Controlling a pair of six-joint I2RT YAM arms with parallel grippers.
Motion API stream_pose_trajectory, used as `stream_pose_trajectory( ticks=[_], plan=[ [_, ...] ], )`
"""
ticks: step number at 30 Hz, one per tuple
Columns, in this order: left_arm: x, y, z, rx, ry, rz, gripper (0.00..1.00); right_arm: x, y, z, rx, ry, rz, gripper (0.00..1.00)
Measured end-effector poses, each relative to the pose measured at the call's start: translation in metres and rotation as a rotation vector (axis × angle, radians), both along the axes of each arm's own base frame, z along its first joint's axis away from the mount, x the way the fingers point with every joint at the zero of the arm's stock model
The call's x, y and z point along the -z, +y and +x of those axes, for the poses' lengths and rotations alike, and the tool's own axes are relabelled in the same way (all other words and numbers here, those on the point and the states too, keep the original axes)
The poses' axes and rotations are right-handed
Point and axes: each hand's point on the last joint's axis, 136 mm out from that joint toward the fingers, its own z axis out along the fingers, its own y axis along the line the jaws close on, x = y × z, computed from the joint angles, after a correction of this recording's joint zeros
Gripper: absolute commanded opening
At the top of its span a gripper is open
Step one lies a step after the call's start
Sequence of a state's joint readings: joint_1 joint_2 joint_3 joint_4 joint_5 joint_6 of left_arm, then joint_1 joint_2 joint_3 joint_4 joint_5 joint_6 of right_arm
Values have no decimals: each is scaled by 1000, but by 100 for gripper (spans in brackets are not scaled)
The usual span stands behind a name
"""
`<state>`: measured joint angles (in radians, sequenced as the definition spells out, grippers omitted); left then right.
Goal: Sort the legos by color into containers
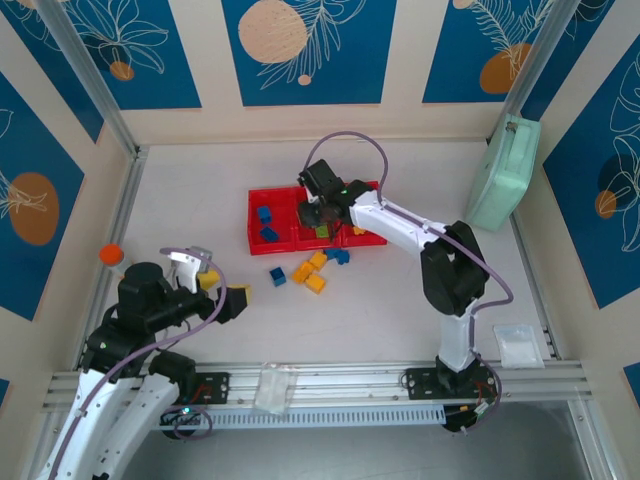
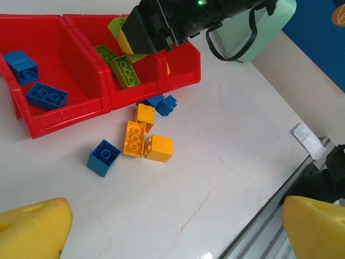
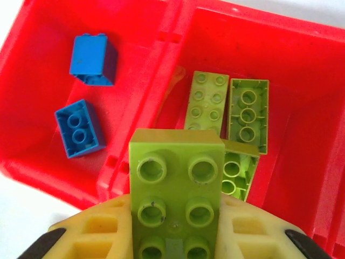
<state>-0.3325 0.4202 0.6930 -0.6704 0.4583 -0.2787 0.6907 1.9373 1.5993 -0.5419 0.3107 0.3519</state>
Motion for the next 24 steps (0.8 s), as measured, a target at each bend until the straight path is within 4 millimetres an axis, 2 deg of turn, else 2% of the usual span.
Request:
stream_pose_trajectory(
  ticks=[4,9,13,16,24],
  plan=[
    [0,0,0,0,0,0,99,10,-5,5,74,43,27,14],
    [0,0,0,0,0,0,99,22,-1,3,87,97,59,19],
    [0,0,0,0,0,0,99,31,3,2,82,129,79,27],
    [0,0,0,0,0,0,99,33,5,1,74,145,90,34],
    [0,0,0,0,0,0,99,34,5,1,66,150,90,42]
  ],
)
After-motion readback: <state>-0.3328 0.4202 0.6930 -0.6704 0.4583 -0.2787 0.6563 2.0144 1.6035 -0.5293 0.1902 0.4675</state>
